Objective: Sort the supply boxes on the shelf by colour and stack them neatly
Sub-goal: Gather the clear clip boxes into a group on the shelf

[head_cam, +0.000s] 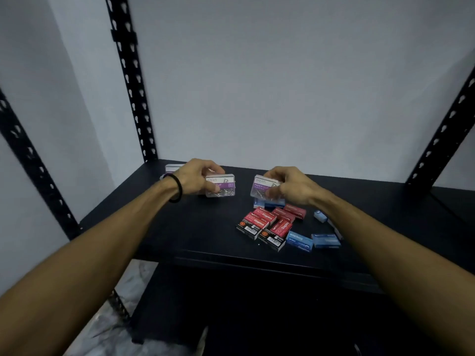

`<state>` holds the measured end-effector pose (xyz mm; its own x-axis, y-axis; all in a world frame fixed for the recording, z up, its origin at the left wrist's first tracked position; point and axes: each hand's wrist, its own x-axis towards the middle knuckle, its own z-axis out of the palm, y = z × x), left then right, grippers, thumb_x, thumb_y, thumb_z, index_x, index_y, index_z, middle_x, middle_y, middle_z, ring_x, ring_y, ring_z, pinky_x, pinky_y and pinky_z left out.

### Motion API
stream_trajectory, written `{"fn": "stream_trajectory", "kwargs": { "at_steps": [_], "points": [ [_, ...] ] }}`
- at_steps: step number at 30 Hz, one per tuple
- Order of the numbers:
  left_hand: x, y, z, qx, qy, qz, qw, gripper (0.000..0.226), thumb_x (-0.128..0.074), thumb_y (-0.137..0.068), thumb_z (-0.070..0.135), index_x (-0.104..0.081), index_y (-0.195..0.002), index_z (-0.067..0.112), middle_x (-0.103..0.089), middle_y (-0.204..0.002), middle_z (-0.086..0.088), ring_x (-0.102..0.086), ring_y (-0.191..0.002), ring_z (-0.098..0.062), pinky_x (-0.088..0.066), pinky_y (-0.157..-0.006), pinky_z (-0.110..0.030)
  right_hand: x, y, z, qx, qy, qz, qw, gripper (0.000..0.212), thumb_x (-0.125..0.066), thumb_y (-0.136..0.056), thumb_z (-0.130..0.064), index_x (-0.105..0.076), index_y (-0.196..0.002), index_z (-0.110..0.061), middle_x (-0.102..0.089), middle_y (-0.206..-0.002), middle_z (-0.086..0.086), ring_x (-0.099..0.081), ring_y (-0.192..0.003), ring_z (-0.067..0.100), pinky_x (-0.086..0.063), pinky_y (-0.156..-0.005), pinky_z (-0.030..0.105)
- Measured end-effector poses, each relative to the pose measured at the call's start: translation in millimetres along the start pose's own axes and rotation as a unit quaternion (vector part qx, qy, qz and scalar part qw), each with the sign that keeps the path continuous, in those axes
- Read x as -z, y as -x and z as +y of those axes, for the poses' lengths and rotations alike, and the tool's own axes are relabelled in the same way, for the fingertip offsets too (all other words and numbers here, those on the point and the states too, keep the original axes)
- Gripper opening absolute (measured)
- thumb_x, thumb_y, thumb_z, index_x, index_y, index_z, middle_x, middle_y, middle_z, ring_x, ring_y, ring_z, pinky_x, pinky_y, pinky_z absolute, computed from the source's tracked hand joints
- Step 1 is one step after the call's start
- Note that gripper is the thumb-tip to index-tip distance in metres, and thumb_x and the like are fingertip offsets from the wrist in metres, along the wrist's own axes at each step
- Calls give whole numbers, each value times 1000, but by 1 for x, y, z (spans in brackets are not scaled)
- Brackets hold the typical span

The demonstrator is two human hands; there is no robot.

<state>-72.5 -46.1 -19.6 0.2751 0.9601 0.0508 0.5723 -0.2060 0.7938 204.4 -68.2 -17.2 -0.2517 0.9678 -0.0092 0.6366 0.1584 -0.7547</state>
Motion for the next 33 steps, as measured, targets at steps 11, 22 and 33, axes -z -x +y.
{"fn": "stream_trajectory", "kwargs": {
  "at_steps": [11,22,33],
  "points": [
    [65,43,-61,43,-48,37,997,37,-81,-70,1,-66,-93,26,-69,-95,-11,-62,-76,-16,-51,-68,-24,-84,-33,-53,44,35,-34,998,30,-74,-82,-7,-64,-107,-19,-69,-98,-4,-66,-88,11,-54,-80,27],
    [71,53,-92,55,-9,44,997,37,-79,-70,-3,-69,-96,20,-70,-100,-5,-65,-82,-13,-51,-73,-21,-126,-46,-60,46,44,-39,997,47,-74,-84,-12,-60,-129,-19,-63,-125,-3,-60,-110,13,-48,-100,33],
    [69,51,-98,48,53,43,997,43,-72,-71,-17,-65,-101,14,-71,-83,0,-67,-64,-5,-53,-57,-17,-131,-48,-61,64,58,-34,996,50,-73,-86,-16,-57,-133,-21,-56,-138,-2,-53,-123,16,-43,-107,39]
  ]
}}
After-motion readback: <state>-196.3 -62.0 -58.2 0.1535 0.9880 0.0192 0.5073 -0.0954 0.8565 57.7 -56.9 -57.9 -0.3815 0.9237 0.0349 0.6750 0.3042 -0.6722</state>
